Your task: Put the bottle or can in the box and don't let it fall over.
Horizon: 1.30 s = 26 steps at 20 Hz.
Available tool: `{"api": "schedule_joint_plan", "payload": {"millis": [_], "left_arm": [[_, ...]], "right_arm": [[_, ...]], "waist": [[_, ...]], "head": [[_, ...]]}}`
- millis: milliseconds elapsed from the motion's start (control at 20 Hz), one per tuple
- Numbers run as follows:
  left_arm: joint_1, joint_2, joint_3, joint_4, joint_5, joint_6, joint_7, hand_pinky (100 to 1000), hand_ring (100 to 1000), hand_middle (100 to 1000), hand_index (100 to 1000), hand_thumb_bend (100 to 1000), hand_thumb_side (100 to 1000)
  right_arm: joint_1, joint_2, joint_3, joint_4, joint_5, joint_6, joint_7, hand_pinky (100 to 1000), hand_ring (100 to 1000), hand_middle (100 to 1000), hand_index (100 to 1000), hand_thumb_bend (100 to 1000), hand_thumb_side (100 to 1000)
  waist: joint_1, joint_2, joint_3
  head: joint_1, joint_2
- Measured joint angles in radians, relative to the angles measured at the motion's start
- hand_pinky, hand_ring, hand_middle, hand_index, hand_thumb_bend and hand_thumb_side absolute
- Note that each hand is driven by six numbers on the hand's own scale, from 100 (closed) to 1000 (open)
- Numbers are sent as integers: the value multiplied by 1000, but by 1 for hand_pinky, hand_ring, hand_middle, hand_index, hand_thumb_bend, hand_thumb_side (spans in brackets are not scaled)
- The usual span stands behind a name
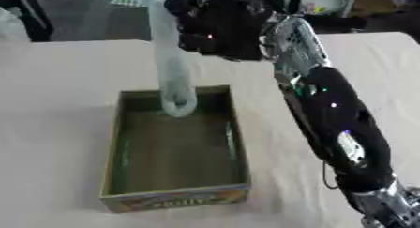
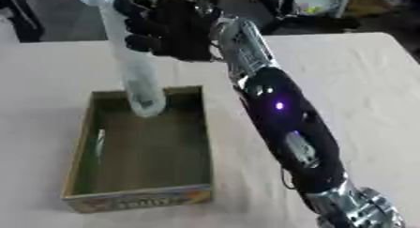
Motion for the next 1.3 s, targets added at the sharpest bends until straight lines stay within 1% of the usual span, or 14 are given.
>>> {"api": "schedule_joint_plan", "payload": {"millis": [50, 100, 150, 350, 400, 500, 650, 900, 1300], "left_arm": [[0, 0, 0, 0, 0, -1, 1, 828, 1000, 986, 771, 778, 648], [0, 0, 0, 0, 0, -1, 1, 828, 1000, 986, 771, 776, 631], [0, 0, 0, 0, 0, -2, 2, 828, 1000, 986, 771, 779, 649], [0, -1, 0, 0, 0, -2, 2, 828, 1000, 987, 771, 779, 648], [0, -1, 0, 0, 0, -2, 2, 828, 1000, 987, 770, 779, 649], [0, -2, 0, 0, 0, -2, 2, 828, 1000, 987, 770, 779, 649], [0, -9, 0, 0, 0, -2, 2, 828, 1000, 987, 770, 780, 649], [1, -10, 0, 0, 0, -2, 2, 828, 1000, 987, 770, 780, 649], [2, -10, 0, 0, 0, -2, 2, 829, 1000, 988, 770, 781, 649]], "right_arm": [[9, 5, 3, 0, 3, 10, -1, 100, 100, 362, 1000, 476, 1000], [19, 8, 5, 0, 4, 21, -2, 100, 100, 360, 1000, 355, 1000], [27, 13, 8, 0, 4, 32, -4, 100, 100, 356, 1000, 480, 1000], [49, 23, 9, 0, 13, 64, -8, 100, 100, 356, 1000, 480, 1000], [49, 23, 9, 0, 14, 67, -7, 100, 100, 339, 1000, 487, 1000], [62, 23, 17, 3, 17, 79, -9, 100, 100, 334, 1000, 488, 1000], [89, 26, 25, 13, 30, 108, -9, 100, 100, 319, 1000, 487, 1000], [114, 30, 29, 32, 58, 151, 2, 100, 100, 298, 1000, 481, 1000], [146, 27, 33, 66, 109, 191, 19, 100, 100, 264, 1000, 462, 1000]], "waist": [[1, 2, 0], [1, 4, 1], [1, 5, 1], [1, 8, 1], [1, 9, 1], [1, 12, 1], [1, 16, 1], [1, 16, 1], [1, 18, -2]], "head": [[-1, 0], [-2, 0], [-3, 0], [-6, 0], [-6, 0], [-7, -1], [-7, -2], [-7, -10], [-7, -18]]}}
